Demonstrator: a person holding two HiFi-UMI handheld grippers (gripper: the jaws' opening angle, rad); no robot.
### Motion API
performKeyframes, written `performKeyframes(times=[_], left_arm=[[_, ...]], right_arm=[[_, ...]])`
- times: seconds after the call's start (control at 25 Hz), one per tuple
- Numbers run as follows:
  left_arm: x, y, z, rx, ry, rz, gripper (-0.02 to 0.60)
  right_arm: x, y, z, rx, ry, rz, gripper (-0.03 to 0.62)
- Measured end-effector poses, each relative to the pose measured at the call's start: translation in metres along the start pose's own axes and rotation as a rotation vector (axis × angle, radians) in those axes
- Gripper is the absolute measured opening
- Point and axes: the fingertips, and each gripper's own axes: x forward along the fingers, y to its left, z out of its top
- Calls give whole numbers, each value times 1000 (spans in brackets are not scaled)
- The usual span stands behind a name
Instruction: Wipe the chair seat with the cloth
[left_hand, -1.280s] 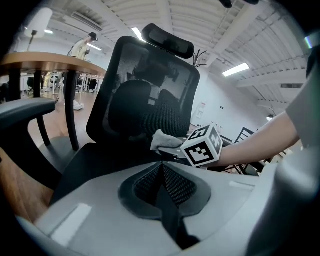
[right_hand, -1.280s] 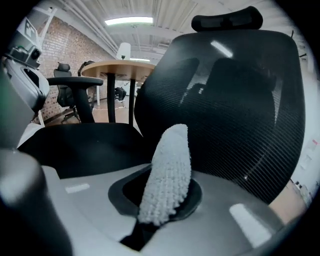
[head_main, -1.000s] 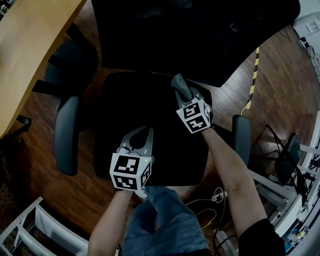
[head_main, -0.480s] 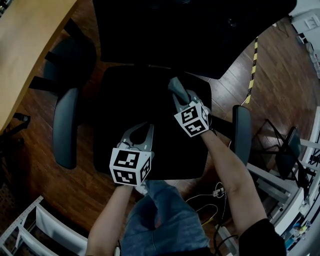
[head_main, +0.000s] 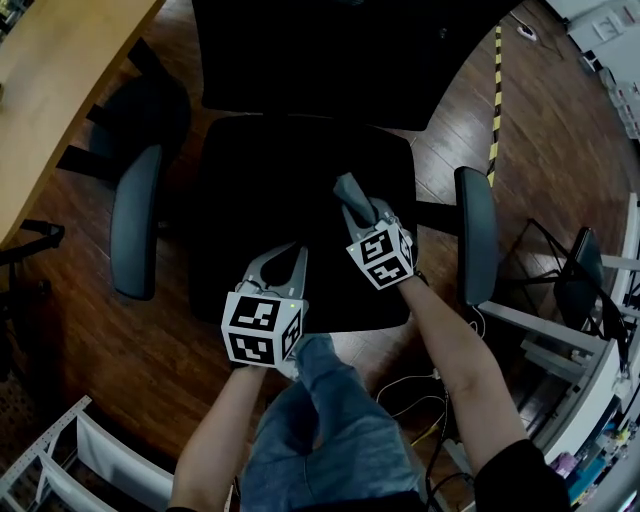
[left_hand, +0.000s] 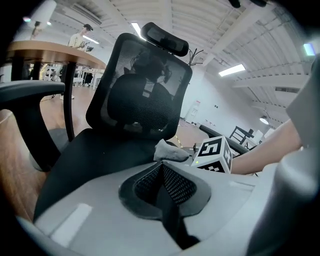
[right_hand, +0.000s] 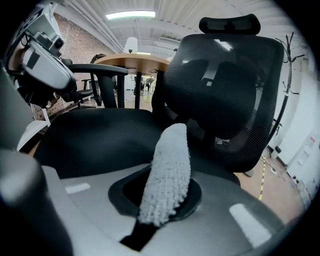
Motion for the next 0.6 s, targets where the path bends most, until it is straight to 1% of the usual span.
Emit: performKeyframes(times=[0.12,0.24,0.36,0.6], left_arm=[[-11,-8,-11,13,5,-5,3],[-19,-17,-21,19,6,-9,3],[-26,-27,-30,22,10,-16,3],[-33,-48,-49,36,21,-34,3]], right_arm=[[-17,16,-10,8,-1,-6,9],[-37,33,-19,38,-19,-14,9],[-58,56,-31,66,-28,-6,9],[-95,100,-49,72,-70,18,9]])
